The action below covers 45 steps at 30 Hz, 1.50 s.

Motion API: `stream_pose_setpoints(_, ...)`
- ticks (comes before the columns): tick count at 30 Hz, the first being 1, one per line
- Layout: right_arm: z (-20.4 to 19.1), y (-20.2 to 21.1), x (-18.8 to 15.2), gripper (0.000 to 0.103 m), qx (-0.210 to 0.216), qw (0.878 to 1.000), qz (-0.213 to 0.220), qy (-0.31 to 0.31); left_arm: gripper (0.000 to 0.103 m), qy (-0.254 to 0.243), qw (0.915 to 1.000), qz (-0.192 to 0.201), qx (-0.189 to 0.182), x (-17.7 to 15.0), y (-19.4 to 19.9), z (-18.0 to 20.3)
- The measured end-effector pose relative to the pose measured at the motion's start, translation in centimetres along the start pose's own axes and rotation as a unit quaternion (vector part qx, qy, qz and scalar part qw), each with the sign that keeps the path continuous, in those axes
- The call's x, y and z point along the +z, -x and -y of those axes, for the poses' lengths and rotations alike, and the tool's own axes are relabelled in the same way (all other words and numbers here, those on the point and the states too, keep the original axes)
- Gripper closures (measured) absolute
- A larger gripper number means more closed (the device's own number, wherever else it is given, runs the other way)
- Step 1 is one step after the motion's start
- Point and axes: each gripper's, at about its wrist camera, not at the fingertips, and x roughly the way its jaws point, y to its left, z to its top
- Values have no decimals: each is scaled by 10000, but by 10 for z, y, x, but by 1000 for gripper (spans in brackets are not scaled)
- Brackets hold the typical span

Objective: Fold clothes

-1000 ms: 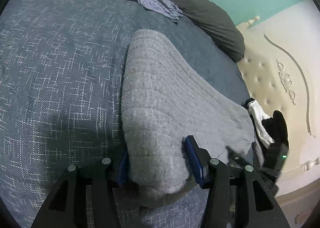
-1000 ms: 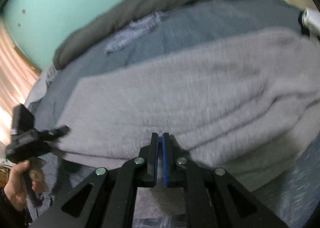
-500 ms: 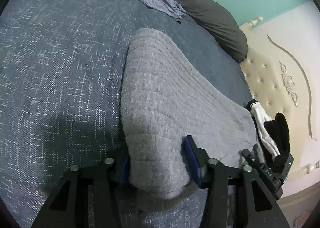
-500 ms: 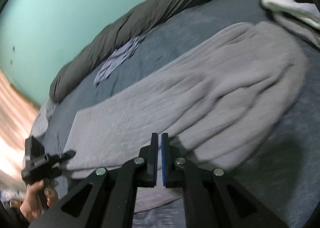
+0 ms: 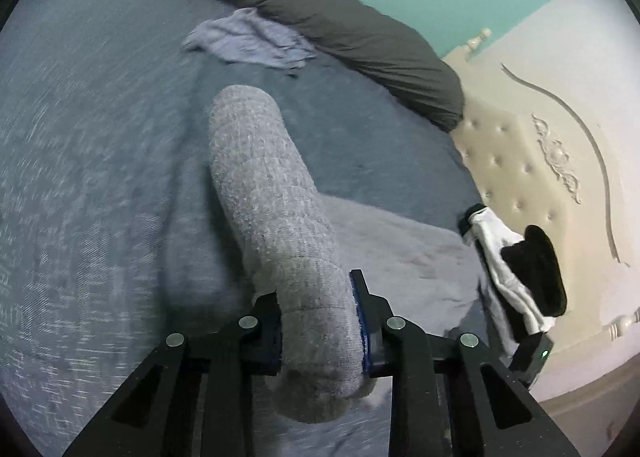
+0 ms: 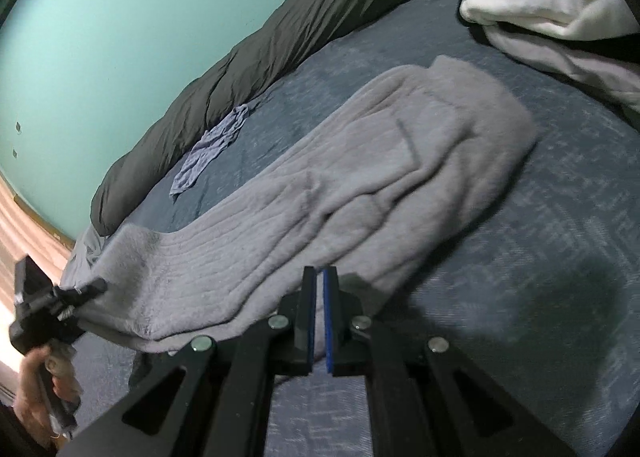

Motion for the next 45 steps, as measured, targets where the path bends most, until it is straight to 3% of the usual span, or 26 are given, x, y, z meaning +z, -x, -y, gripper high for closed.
stream_pose_setpoints(4,12,12,1,101,99,9999,12,-59,77,-115,9999,58,-81,10,-4,43)
stream_pose_setpoints(14,54,46,9,101,196,9990,229,-344,77,-1064,9933,-217,-396,21,-73,198)
stream_pose_setpoints(19,77,60,13,101,143,9982,300,-504,77,-1412,9866,-675,-454,1,-153,262)
stream_pose_setpoints(21,87,65,15,101,130,9974,345,-626,76,-1482,9844,-894,-319,-14,-188,273)
stream_pose_setpoints(24,94,68,18,101,119,9967,384,-707,74,-1481,9817,-1188,-131,-38,-228,275)
stream_pose_setpoints(28,92,64,18,101,126,9970,349,-676,62,-1780,9752,-1316,-58,-58,-238,282)
stream_pose_setpoints(35,88,62,16,101,153,9972,327,-650,59,-1787,9788,-920,-400,-30,-180,286)
stream_pose_setpoints(41,86,61,17,101,154,9972,343,-645,58,-1477,9866,-422,-546,-7,-121,243)
stream_pose_setpoints(45,84,59,18,101,149,9973,344,-639,58,-1381,9884,-587,-224,-8,-128,217)
